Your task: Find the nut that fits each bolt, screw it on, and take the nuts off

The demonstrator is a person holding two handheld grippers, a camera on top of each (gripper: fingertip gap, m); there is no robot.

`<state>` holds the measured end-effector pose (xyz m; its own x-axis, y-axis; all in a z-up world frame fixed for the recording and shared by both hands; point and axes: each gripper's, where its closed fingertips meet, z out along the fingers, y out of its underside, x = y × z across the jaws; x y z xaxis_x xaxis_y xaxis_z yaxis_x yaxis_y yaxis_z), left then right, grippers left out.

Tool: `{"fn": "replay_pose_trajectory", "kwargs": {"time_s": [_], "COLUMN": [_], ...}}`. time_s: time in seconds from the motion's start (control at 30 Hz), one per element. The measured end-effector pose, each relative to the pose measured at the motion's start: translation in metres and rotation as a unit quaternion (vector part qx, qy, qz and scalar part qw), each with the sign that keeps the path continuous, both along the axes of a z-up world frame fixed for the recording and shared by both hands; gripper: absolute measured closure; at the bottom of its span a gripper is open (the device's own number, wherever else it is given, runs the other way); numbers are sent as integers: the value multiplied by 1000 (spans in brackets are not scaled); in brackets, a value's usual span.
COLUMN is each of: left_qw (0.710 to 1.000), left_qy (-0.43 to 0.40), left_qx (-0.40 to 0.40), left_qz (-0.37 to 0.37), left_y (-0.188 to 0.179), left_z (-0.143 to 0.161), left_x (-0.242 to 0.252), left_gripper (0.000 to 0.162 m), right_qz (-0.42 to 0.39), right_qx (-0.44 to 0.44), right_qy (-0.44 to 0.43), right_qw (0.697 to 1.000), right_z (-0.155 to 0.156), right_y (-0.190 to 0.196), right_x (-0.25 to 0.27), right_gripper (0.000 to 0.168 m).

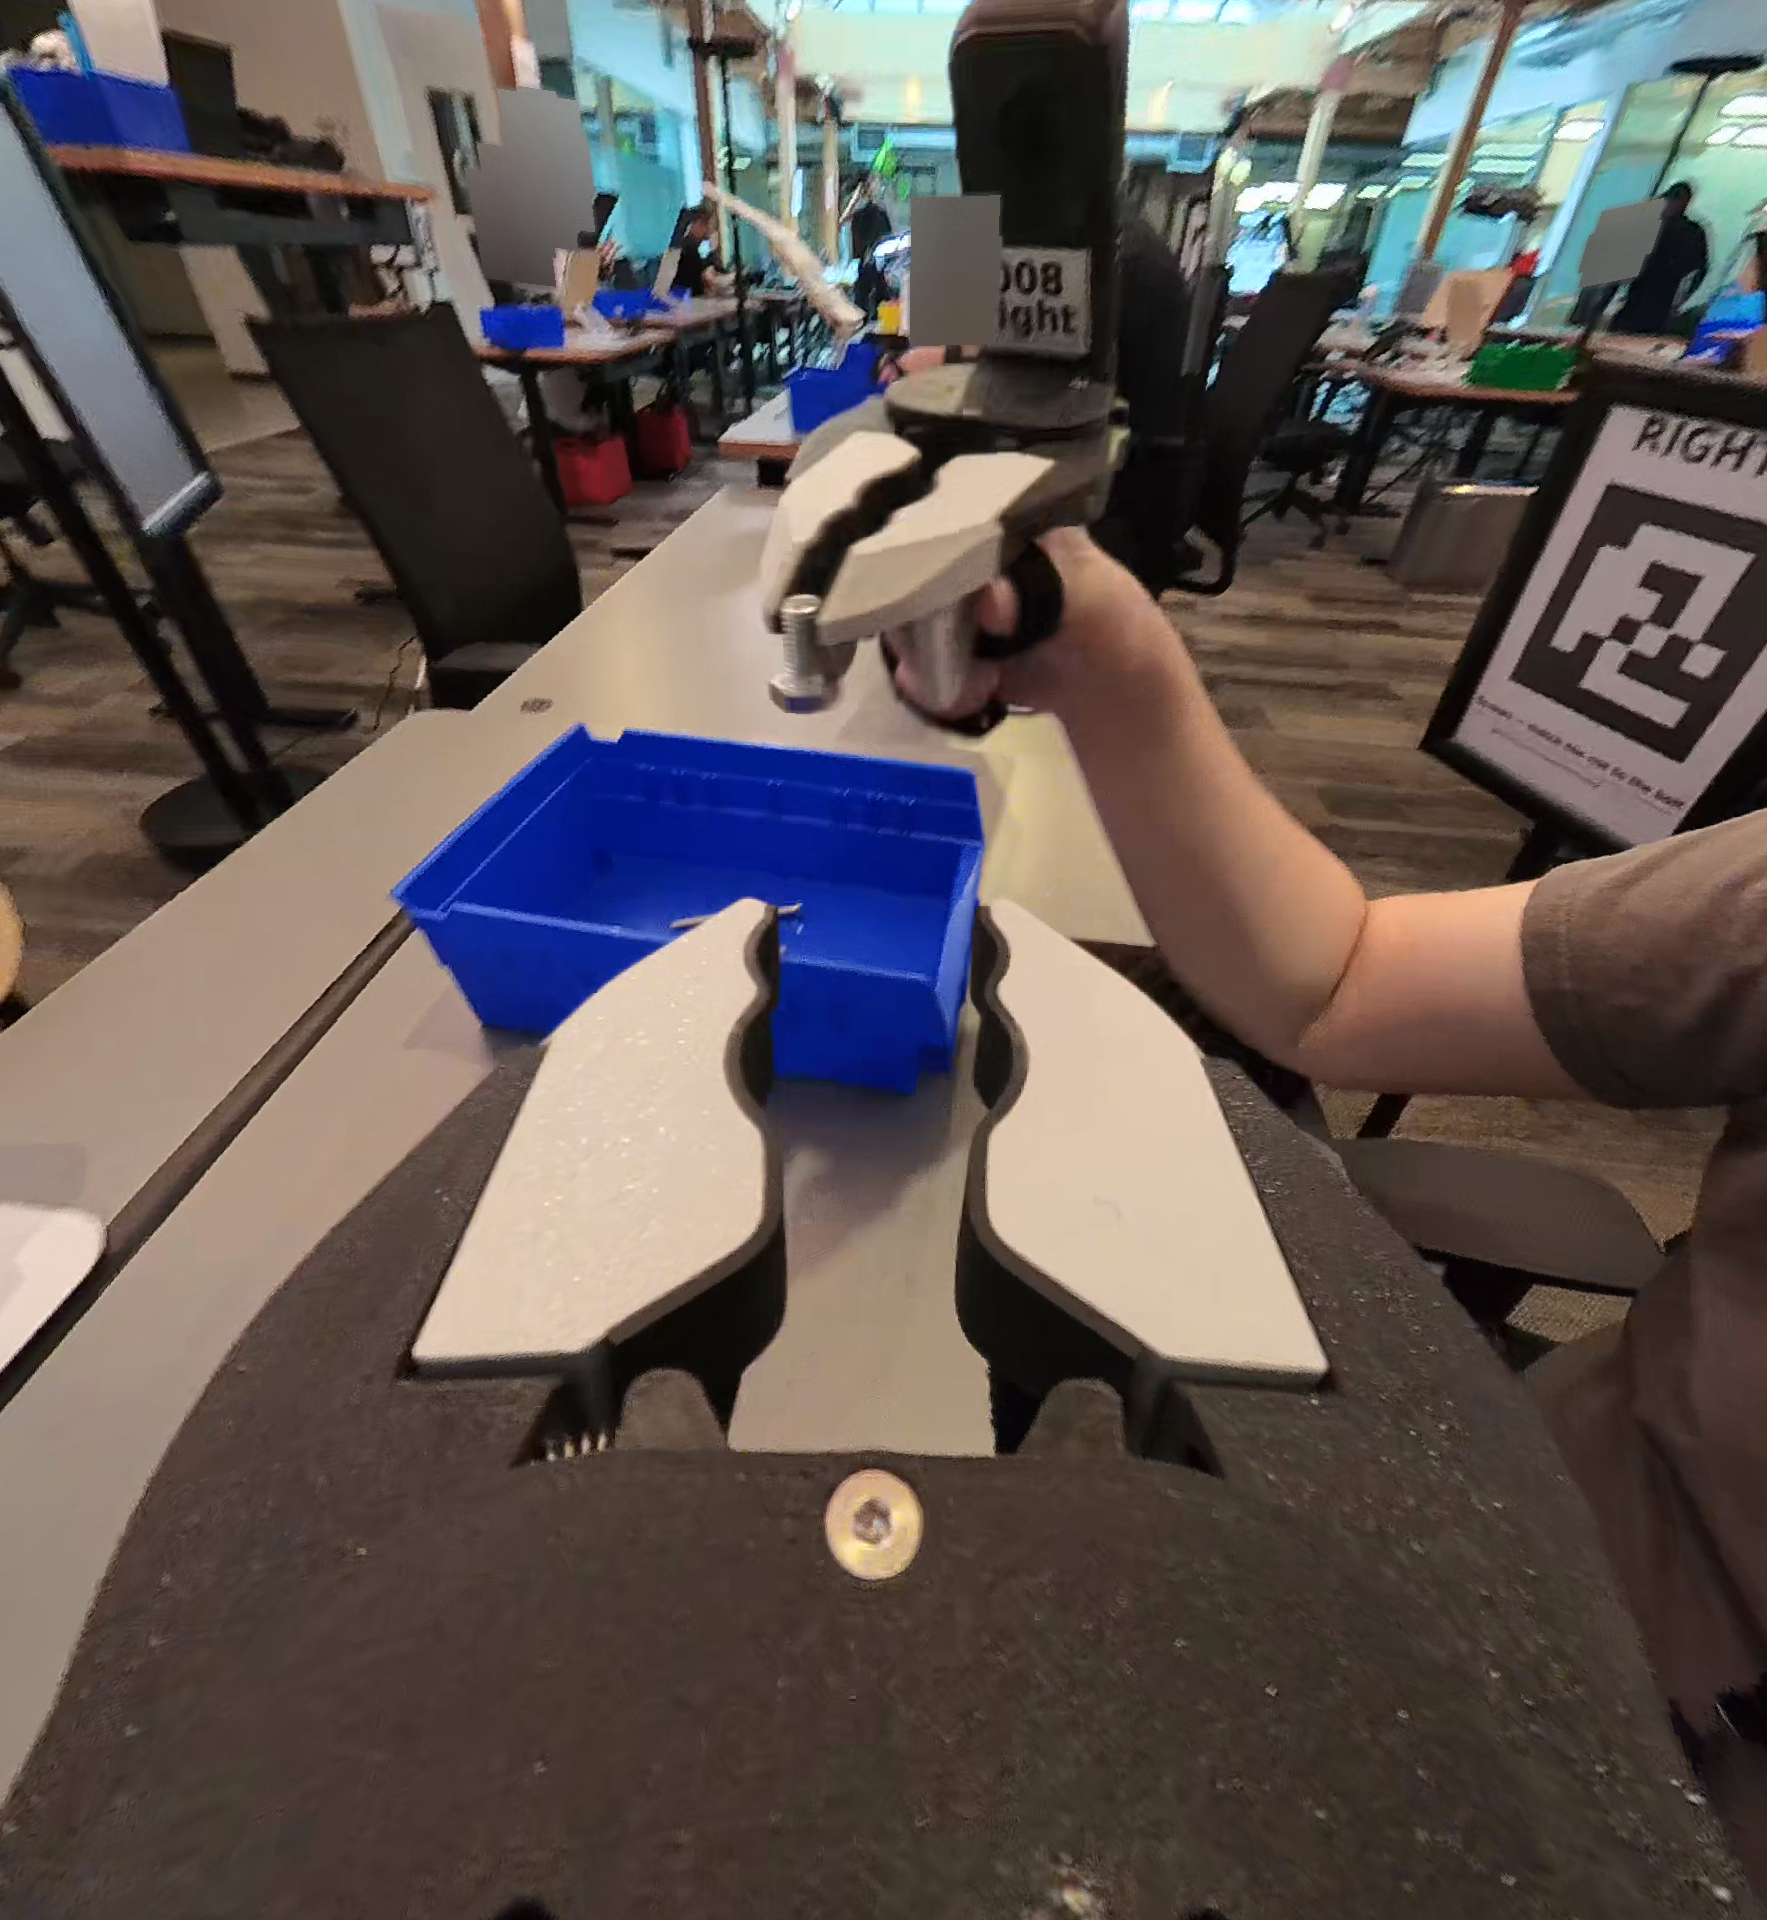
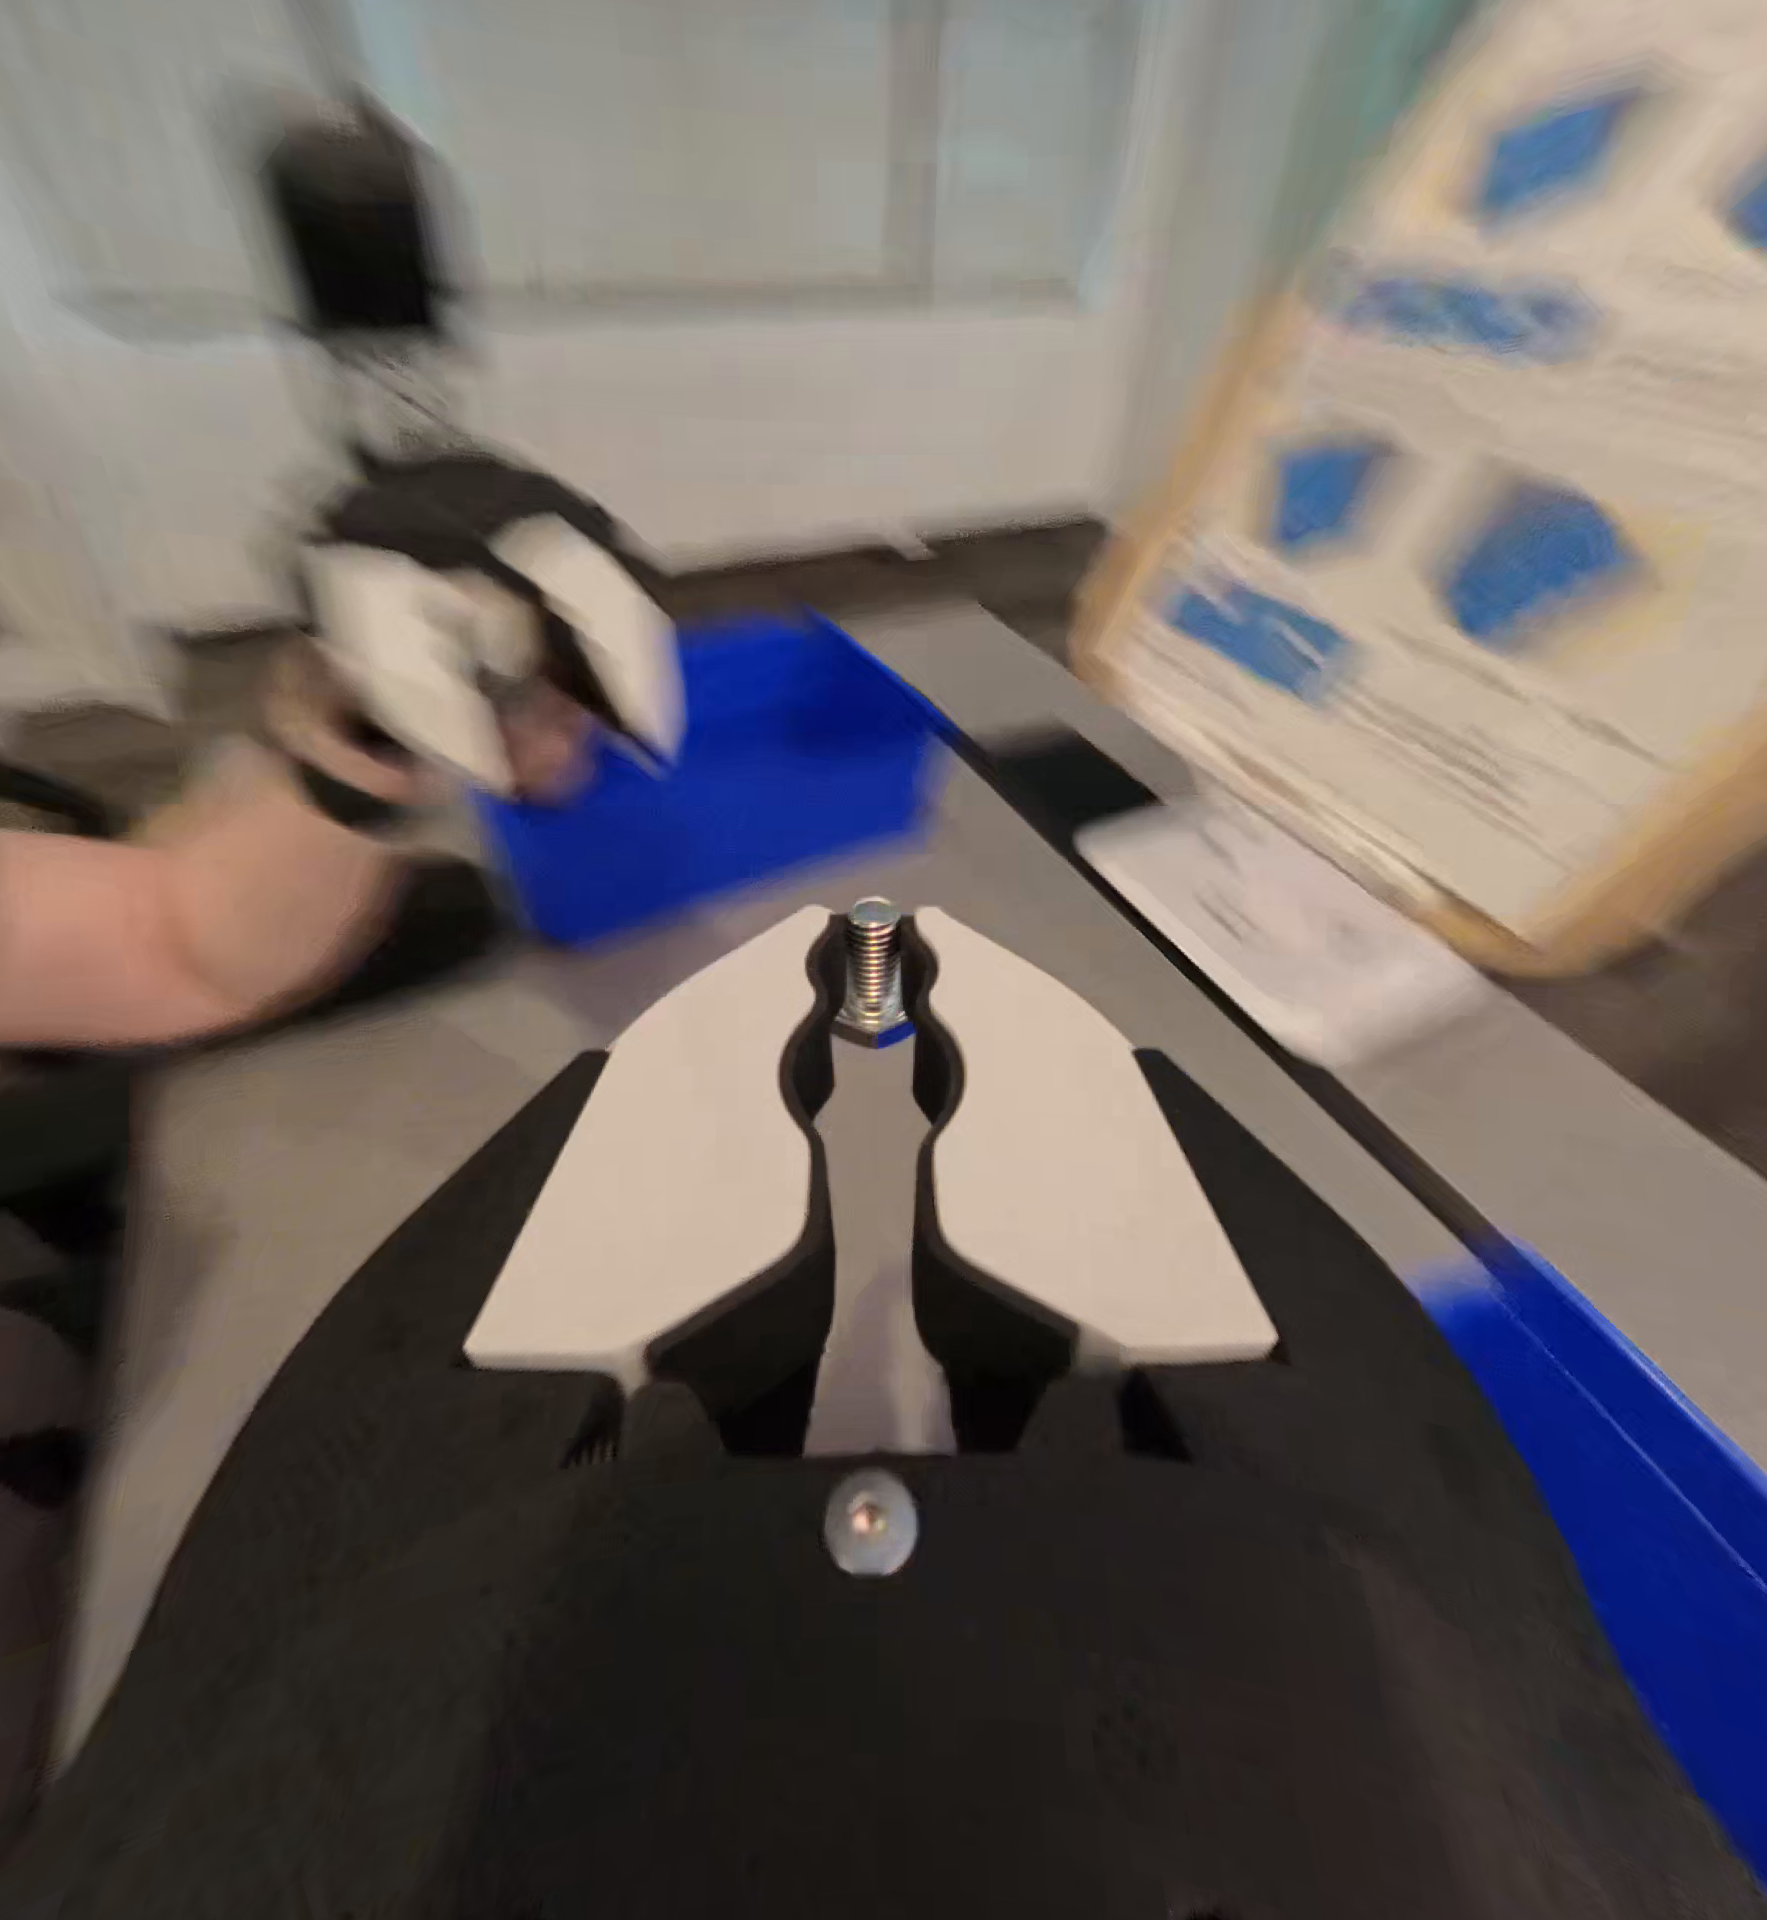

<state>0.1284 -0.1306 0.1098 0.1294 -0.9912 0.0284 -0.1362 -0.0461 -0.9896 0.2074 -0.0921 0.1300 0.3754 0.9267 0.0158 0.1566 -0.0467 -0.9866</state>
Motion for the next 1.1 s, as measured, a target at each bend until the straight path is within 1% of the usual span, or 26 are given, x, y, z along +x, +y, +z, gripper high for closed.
{"fn": "replay_pose_trajectory", "kwargs": {"time_s": [0.03, 0.07, 0.1, 0.13, 0.2, 0.23, 0.27, 0.33, 0.4, 0.5, 0.57, 0.63, 0.73, 0.8, 0.87, 1.0, 1.1], "left_qw": [1000, 999, 999, 997, 993, 990, 985, 978, 976, 976, 975, 972, 967, 961, 951, 929, 918], "left_qy": [10, 15, 22, 30, 47, 55, 63, 86, 99, 79, 80, 84, 83, 98, 125, 167, 199], "left_qx": [-2, -3, -3, -1, 7, 10, 16, 23, 11, 0, -10, -8, 1, -6, -13, -46, -61], "left_qz": [13, 30, 49, 69, 107, 132, 158, 189, 196, 204, 207, 219, 241, 258, 284, 328, 338], "left_y": [4, 8, 13, 18, 27, 33, 40, 47, 50, 55, 56, 56, 56, 55, 57, 62, 66], "left_z": [0, 2, 3, 3, 4, 5, 6, 3, -1, 4, 3, 4, 9, 5, -3, -21, -38], "left_x": [-6, -13, -21, -29, -47, -56, -66, -83, -92, -99, -104, -111, -123, -133, -149, -179, -198], "left_gripper": [129, 129, 129, 129, 130, 130, 131, 132, 133, 134, 134, 134, 134, 134, 134, 136, 139], "right_qz": [-77, -162, -236, -283, -325, -339, -349, -371, -391, -412, -415, -420, -435, -441, -440, -431, -425], "right_qx": [-10, -35, -83, -145, -261, -301, -326, -341, -350, -361, -375, -377, -368, -357, -346, -325, -292], "right_qy": [-60, -125, -187, -240, -306, -328, -343, -352, -357, -387, -398, -406, -405, -401, -379, -339, -302], "right_qw": [995, 978, 950, 917, 856, 829, 809, 789, 773, 741, 727, 719, 715, 719, 736, 770, 801], "right_z": [-19, -45, -76, -110, -172, -195, -212, -228, -237, -254, -265, -271, -269, -264, -256, -235, -210], "right_y": [24, 49, 69, 81, 91, 93, 93, 98, 100, 101, 101, 102, 105, 106, 109, 112, 115], "right_x": [30, 66, 104, 137, 184, 202, 216, 232, 239, 249, 250, 250, 252, 253, 248, 238, 227], "right_gripper": [158, 158, 158, 157, 157, 157, 157, 157, 157, 156, 156, 156, 155, 148, 144, 145, 144]}}
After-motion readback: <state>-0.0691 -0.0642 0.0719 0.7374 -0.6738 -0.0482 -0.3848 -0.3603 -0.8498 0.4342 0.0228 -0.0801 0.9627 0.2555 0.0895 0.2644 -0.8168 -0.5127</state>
